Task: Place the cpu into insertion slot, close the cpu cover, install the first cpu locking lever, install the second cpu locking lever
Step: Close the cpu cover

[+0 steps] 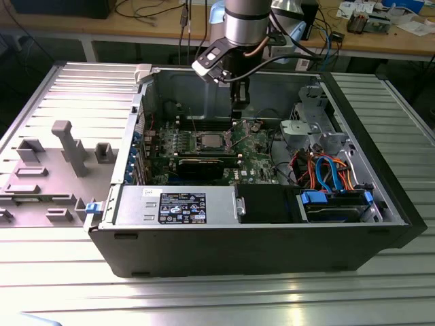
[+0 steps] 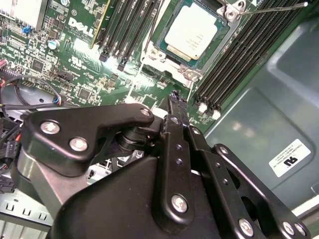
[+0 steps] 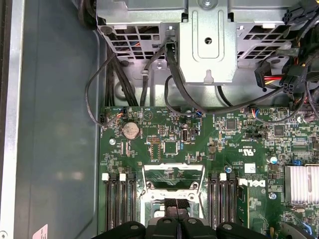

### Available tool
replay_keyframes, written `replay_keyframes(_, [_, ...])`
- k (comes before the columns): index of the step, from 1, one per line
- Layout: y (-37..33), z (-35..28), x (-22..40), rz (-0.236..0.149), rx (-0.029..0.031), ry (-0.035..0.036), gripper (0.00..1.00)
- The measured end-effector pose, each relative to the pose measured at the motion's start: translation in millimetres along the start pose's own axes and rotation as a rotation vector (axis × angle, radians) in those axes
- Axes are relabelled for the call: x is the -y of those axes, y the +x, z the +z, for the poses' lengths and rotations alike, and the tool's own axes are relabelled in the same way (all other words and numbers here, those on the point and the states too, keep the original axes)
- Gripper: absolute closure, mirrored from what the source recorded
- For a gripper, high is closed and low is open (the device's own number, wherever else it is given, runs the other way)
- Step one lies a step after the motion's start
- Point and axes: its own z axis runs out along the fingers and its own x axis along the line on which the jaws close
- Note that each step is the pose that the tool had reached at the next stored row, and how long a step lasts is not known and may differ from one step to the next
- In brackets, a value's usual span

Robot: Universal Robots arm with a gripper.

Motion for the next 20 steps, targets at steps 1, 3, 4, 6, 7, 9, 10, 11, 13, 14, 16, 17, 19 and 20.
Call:
replay_keyframes(1, [0.0,0.0,-0.2,0.000,0.0000,0.0000,0.89])
replay_keyframes(3, [0.0,0.0,-0.5,0.000,0.0000,0.0000,0.89])
replay_keyframes(4, [0.0,0.0,-0.7,0.000,0.0000,0.0000,0.89])
replay_keyframes(6, [0.0,0.1,-1.1,0.000,0.0000,0.0000,0.89])
replay_keyframes(7, [0.0,0.0,-1.3,0.000,0.0000,0.0000,0.89])
replay_keyframes(9, [0.0,0.0,-1.8,0.000,0.0001,0.0000,0.89])
replay_keyframes(10, [0.0,0.1,-2.5,0.000,0.0001,0.0000,0.89])
replay_keyframes(11, [0.0,0.1,-4.3,0.000,0.0000,0.0000,0.89])
replay_keyframes(13, [-0.1,0.3,-7.8,0.000,0.0000,0.0000,0.89])
replay_keyframes(14, [-0.1,0.3,-8.3,0.000,0.0000,0.0000,0.89])
replay_keyframes(16, [-0.1,0.3,-9.2,0.000,0.0000,0.0000,0.89])
replay_keyframes(17, [-0.1,0.3,-9.9,0.000,0.0000,0.0000,0.89])
replay_keyframes(19, [-0.1,0.5,-12.5,0.000,0.0000,0.0000,0.89])
replay_keyframes(20, [-0.1,0.5,-13.7,0.000,0.0000,0.0000,0.89])
